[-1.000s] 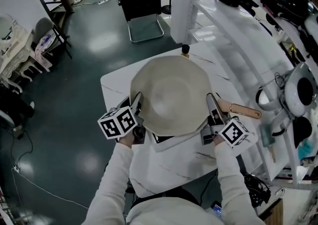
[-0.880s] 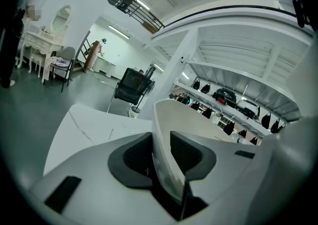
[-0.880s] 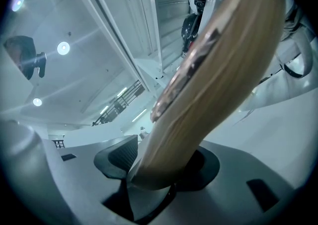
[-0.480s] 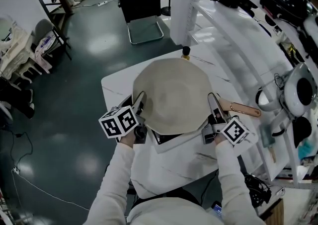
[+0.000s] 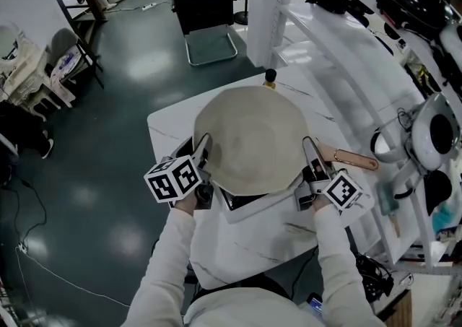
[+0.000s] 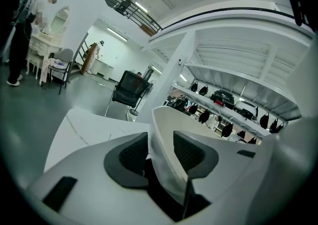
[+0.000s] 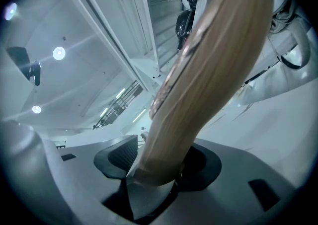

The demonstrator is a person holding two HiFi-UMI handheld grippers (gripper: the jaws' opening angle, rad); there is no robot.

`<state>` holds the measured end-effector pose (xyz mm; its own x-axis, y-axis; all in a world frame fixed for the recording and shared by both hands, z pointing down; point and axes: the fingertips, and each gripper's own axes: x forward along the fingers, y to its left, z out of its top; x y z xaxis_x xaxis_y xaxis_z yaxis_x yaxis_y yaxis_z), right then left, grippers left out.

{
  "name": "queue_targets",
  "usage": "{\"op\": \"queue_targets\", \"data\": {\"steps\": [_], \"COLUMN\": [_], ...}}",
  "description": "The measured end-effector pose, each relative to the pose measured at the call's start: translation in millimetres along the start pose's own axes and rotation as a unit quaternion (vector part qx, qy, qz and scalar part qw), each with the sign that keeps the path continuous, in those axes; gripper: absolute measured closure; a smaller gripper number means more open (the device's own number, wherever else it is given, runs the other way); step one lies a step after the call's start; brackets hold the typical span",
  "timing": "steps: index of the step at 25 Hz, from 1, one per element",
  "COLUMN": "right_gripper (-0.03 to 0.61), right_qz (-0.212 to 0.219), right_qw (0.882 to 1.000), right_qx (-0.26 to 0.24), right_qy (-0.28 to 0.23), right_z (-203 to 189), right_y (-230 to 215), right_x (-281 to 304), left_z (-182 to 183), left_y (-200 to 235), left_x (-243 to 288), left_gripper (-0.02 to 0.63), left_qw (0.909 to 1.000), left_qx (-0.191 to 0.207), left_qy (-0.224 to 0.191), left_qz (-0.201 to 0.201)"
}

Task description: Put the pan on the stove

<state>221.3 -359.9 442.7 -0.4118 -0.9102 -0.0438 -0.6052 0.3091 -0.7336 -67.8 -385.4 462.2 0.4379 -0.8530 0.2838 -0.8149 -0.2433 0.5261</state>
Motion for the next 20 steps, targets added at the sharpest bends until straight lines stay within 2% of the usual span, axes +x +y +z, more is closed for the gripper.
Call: {"op": "queue_targets", "data": {"steps": [2, 10, 20], "right_gripper": [0.321, 0.319, 0.318], "right_qz": [0.008, -0.009, -0.031], "right_qw": [1.0, 0.999, 0.999], "right_qx": [0.009, 0.03, 0.039], "right_qy": [0.0, -0.007, -0.005], "right_z": [-1.0, -1.9, -13.6], "right_y": [2.2, -1.6, 0.9], "right_x": [-1.7, -22.3, -51.4], "left_z": [-0.2, 3.6, 6.4], "left_y": [1.1, 6.3, -2.8], "left_x": [-1.5, -15.1, -32.1], "left_gripper": [0.456, 0.449, 0.449], "left_qw": [1.0, 0.9996, 0.9993], "left_qx": [0.001, -0.005, 0.0], "left_qy": [-0.001, -0.021, -0.037], "left_qz": [0.004, 0.016, 0.009]}}
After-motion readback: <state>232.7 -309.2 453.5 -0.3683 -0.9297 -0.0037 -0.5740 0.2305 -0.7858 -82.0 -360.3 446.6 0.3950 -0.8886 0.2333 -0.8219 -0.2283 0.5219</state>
